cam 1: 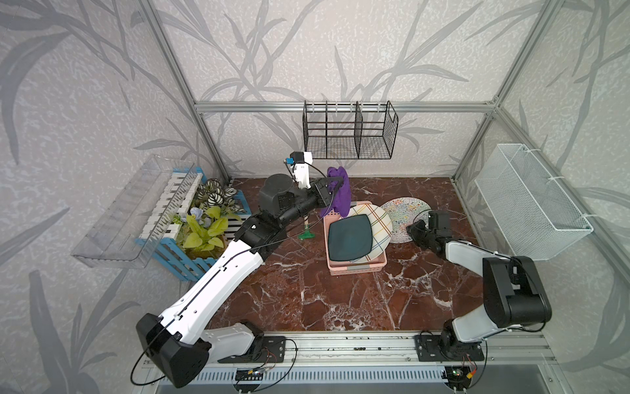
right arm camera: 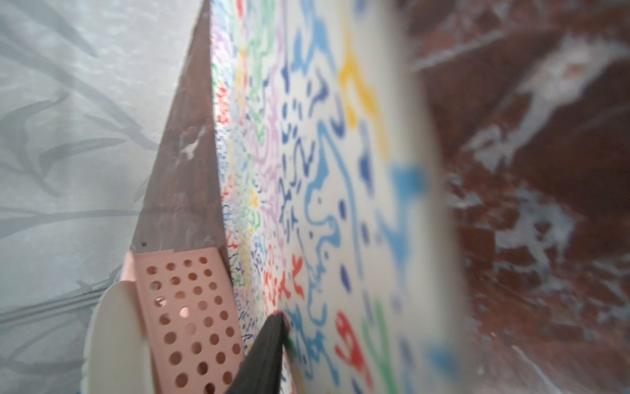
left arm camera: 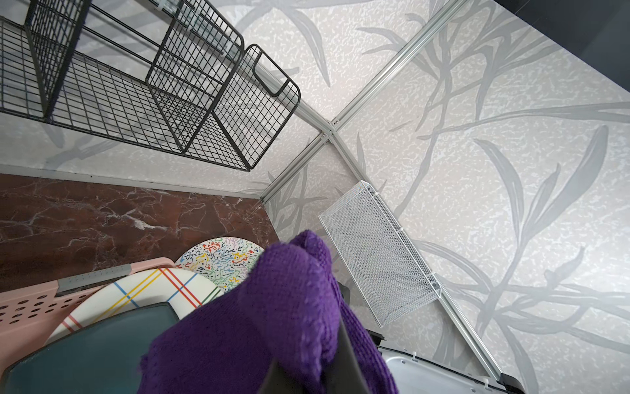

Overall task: Wipe the wet plate dry
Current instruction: Place the plate at the center of the board, then pick up the plate from the bin.

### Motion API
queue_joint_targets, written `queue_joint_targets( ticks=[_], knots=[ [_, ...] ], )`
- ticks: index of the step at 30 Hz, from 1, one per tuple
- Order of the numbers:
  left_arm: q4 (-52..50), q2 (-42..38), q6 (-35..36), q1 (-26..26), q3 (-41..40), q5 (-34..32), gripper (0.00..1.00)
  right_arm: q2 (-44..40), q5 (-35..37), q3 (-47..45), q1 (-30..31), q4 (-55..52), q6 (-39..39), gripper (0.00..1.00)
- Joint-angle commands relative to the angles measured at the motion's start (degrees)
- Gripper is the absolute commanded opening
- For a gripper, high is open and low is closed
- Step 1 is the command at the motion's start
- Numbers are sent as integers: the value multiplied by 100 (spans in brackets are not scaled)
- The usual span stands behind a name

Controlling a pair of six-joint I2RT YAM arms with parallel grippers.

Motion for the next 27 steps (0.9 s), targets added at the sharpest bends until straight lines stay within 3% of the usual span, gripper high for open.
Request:
queue_joint_targets(
  ticks=[1, 6, 10, 13, 15, 17, 19, 21, 27],
  knots=[
    [196, -164, 92, 28, -214, -155, 0, 116, 433, -262, -31, -1458, -354, 48],
    [-53, -339, 308, 45, -799, -742, 0, -466, 485, -97, -242, -2095, -631, 78],
    [-445, -498, 574, 86, -1310, -1418, 0, -1584, 834, 359, -563, -3143, -956, 90],
    [-809, -456, 1061, 130, -1488, -1893, 0, -2389, 82, 744, -617, -3403, -1730, 78],
    [-970, -321, 1325, 154, -1651, -2107, 0, -2653, -946, 958, -451, -3409, -1658, 57],
    [-1042, -130, 1419, 180, -1816, -2257, 0, -2725, -1347, 1148, 143, -3453, -1296, 35],
    [-969, 87, 1435, 203, -1976, -2281, 0, -2614, -1039, 1350, 1039, -3477, -1128, 35],
    [-848, 359, 1448, 204, -2063, -2193, 0, -2228, -578, 1544, 1736, -3415, -1006, 42],
    [-675, 1295, 1243, 206, -2027, -1810, 0, -345, -110, 2461, 2145, -3520, -1468, 45]
  ],
)
